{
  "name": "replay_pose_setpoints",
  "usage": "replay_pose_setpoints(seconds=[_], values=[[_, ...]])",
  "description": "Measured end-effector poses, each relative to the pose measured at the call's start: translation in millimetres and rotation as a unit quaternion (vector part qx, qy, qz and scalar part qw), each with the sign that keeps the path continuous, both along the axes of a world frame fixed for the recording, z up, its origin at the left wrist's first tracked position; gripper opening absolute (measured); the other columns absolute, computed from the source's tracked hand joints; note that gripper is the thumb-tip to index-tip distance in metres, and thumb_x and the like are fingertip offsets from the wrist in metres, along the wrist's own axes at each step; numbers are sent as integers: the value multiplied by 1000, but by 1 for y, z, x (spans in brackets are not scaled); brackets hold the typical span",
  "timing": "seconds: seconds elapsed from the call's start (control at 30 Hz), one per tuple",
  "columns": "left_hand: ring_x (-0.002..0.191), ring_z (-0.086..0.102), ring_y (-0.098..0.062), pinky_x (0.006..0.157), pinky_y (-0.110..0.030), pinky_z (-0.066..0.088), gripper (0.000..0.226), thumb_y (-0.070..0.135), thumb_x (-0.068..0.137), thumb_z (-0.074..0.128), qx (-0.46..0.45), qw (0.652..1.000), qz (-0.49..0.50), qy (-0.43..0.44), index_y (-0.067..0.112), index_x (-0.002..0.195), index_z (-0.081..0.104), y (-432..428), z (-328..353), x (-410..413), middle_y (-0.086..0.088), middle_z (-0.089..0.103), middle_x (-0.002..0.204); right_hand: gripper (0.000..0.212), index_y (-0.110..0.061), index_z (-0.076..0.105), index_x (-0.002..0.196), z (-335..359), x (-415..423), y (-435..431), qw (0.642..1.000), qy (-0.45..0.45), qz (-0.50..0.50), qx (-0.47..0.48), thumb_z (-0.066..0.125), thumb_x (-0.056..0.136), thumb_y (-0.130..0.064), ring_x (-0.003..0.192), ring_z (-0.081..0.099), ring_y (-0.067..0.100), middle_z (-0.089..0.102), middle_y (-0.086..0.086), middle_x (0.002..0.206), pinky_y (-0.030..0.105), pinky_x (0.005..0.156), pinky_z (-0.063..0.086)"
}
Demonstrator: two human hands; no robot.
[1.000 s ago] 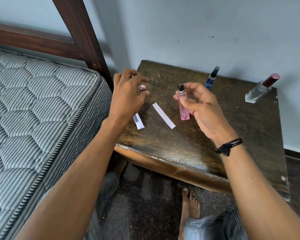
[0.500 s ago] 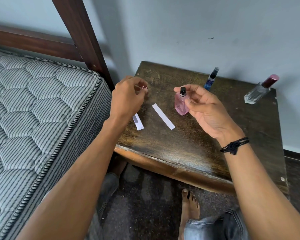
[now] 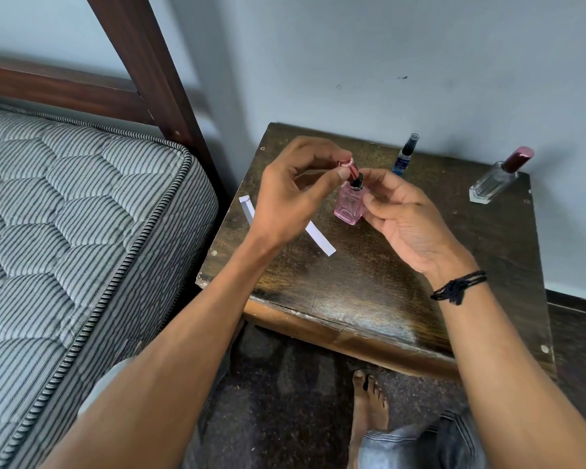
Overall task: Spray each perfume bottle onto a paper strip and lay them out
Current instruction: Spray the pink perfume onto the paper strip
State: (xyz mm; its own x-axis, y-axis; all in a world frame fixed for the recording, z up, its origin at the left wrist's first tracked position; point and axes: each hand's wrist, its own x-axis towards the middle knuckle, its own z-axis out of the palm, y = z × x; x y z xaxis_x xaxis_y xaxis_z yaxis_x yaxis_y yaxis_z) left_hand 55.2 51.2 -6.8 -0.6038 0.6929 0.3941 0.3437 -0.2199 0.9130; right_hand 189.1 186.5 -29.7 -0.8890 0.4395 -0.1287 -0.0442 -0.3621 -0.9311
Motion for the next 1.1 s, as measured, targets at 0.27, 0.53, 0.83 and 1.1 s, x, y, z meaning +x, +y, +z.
replay_pose_setpoints(seconds=[0.27,0.53,0.83,1.1], values=[[104,68,-20,91,-36,59,19,7,91,73,-25,998,-12,51,6,109,73,8,-6,5,-7,62,112,38,-19,68,119,-2,1,-2,1000,-7,-11,16,53,96,8,121,61,18,69,-3,117,40,112,45],[101,69,-17,90,-39,59,22,7,90,73,-53,995,-19,76,16,110,73,14,-11,4,-4,65,114,35,-15,64,124,1,4,-3,999,-21,-20,26,51,100,7,116,67,16,73,4,113,31,105,50],[102,70,-16,89,-35,59,18,6,90,74,-48,991,-8,123,6,108,75,15,-15,2,-7,68,110,36,-15,66,123,3,7,2,996,-40,-19,75,58,96,8,114,67,17,72,5,110,29,101,52],[103,69,-18,89,-38,59,16,3,90,73,-49,986,8,161,3,105,75,16,-18,2,-7,68,110,40,-22,68,115,2,4,-2,975,-92,-41,197,81,80,-9,107,72,16,76,-2,108,39,101,56]])
